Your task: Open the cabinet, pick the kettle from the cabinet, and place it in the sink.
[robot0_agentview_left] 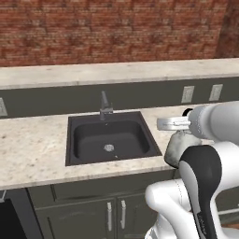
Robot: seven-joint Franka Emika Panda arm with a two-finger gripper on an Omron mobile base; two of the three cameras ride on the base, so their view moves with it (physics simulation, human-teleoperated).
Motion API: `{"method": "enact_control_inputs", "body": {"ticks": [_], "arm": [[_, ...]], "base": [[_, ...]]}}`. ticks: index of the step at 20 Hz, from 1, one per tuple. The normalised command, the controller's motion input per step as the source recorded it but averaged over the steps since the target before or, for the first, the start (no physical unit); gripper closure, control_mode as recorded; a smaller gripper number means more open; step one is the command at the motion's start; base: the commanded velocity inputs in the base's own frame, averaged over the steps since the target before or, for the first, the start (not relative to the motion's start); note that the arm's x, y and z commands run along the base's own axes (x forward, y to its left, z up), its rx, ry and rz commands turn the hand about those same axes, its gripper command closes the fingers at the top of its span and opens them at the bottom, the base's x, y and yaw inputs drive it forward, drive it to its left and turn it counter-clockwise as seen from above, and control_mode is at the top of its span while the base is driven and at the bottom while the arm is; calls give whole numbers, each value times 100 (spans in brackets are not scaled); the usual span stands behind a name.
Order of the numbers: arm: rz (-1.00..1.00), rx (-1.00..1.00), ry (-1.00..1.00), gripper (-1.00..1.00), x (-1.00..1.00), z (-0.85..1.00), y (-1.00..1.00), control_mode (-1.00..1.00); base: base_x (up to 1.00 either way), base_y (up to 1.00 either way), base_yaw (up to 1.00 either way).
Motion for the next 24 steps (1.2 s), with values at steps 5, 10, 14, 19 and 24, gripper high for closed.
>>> {"method": "enact_control_inputs", "body": {"ticks": [5, 10, 14, 19, 24], "arm": [[0, 0, 0, 100, 0, 0, 0, 100], [0, 0, 0, 100, 0, 0, 0, 100], [0, 0, 0, 100, 0, 0, 0, 100], [0, 0, 0, 100, 0, 0, 0, 100], [0, 0, 0, 100, 0, 0, 0, 100]], "base": [[36, -3, 3], [42, -8, 0], [41, -2, -1], [17, 1, -8], [0, 1, -10]]}}
